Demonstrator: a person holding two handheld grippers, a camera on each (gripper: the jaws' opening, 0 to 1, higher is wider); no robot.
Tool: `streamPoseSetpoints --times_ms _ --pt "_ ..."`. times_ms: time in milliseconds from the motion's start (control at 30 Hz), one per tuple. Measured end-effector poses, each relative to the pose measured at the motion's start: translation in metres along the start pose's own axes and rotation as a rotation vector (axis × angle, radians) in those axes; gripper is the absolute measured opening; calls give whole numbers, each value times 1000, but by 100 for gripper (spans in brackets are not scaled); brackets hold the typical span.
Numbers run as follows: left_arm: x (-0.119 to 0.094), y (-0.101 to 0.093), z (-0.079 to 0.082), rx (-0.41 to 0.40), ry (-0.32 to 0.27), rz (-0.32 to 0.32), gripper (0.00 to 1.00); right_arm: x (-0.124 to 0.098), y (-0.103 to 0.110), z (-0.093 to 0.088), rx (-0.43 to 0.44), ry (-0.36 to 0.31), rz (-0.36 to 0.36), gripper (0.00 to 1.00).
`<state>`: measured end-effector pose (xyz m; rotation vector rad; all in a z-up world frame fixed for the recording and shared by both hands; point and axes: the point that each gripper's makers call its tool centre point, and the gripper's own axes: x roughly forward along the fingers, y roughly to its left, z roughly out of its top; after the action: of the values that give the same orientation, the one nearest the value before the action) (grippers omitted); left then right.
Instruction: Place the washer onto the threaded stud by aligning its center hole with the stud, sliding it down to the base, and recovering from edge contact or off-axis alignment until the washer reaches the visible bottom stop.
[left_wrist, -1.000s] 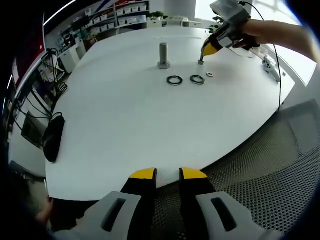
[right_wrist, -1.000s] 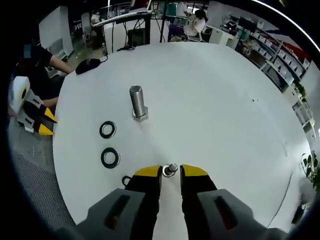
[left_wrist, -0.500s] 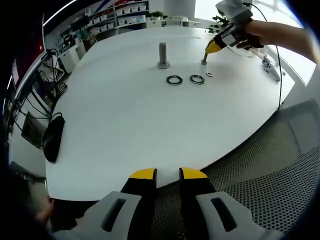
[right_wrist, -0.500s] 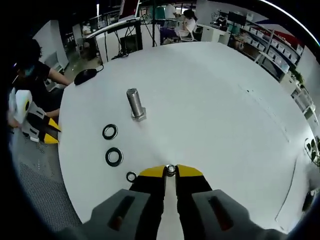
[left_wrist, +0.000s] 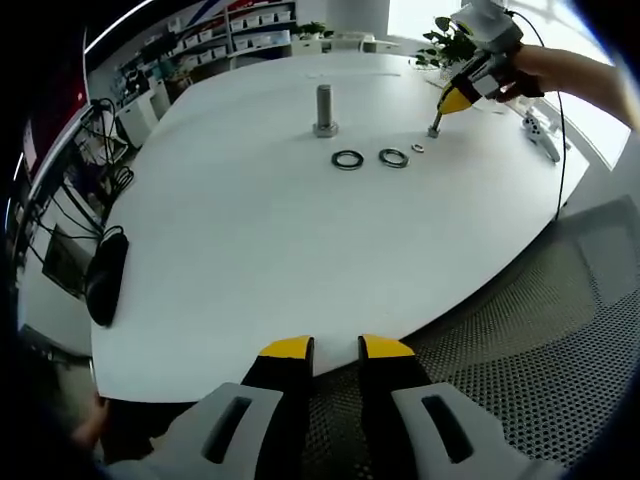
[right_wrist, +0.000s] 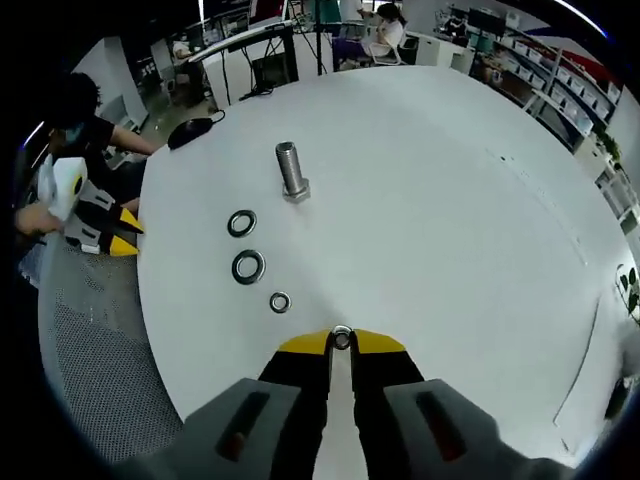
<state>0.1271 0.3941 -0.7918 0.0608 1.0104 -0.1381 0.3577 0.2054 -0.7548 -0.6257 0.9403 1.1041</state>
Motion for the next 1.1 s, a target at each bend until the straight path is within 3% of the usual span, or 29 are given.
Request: streamPoseSetpoints --times_ms 133,267,533,633,667,1100 --pt "1 0 0 0 -1 0 16 -3 4 -1 -33 9 3 10" --pt "0 0 0 -2 -2 1 16 -12 7 10 -101 -14 -30 19" --pt "1 0 0 -4 -3 2 16 -19 36 32 -257 -17 37 22" --pt "1 0 0 -4 -3 3 16 -14 47 36 -356 19 65 22" --pt "1 0 0 -4 -3 3 16 -1 60 31 -422 90 116 21" --pt "1 2 0 -8 -4 9 16 33 66 13 -545 252 148 21"
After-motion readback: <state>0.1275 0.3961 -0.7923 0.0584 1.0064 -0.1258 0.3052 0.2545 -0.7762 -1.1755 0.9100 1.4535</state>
